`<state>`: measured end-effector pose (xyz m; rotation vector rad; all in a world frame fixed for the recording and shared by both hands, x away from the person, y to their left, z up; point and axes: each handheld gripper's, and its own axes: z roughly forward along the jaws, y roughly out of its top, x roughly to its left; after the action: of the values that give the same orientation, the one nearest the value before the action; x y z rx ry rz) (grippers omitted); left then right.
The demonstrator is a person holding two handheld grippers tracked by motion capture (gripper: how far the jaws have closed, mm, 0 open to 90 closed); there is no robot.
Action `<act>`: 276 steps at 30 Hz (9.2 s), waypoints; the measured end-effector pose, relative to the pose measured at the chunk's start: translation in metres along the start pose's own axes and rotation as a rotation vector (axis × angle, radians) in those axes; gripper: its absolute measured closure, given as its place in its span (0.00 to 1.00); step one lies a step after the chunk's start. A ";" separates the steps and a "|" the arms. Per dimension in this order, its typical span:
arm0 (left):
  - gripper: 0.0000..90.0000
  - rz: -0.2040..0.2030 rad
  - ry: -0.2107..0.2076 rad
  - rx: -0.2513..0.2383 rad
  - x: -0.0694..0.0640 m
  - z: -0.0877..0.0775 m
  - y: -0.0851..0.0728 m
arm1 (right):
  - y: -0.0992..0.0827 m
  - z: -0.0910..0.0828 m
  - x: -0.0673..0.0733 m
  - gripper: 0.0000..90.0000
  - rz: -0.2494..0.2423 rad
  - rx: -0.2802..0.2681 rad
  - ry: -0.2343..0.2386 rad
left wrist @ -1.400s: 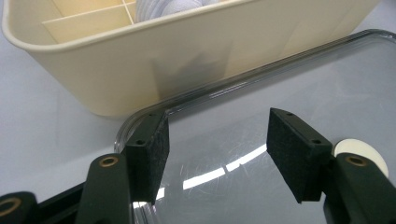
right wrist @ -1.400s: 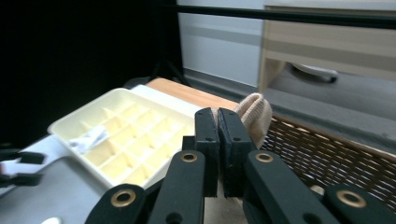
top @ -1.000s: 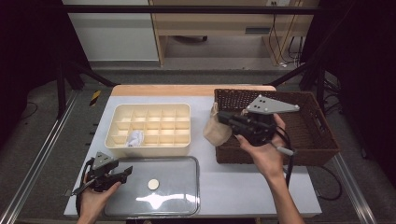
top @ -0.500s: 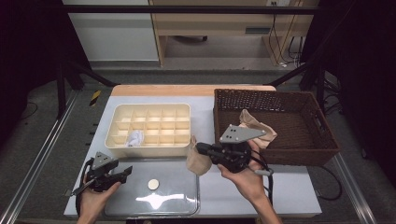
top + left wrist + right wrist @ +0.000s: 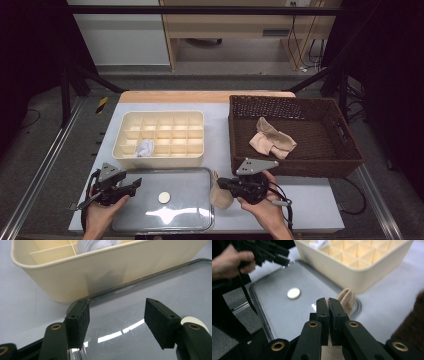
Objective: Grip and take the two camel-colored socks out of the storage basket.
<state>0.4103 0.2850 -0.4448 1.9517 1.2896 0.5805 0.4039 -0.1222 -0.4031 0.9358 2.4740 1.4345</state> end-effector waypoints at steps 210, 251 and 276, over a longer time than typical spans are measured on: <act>0.40 -0.017 -0.008 -0.050 -0.002 -0.007 0.002 | 0.100 -0.024 0.011 0.99 -0.076 -0.281 -0.127; 0.40 0.000 -0.013 -0.088 -0.013 -0.011 0.005 | -0.007 0.067 0.004 0.98 0.091 -0.003 -0.097; 0.39 0.007 -0.025 -0.090 -0.018 -0.012 0.006 | -0.009 0.060 -0.008 0.78 0.082 0.014 -0.187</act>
<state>0.3980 0.2707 -0.4318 1.8847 1.2203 0.6053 0.4302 -0.0859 -0.4443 1.1306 2.3388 1.2886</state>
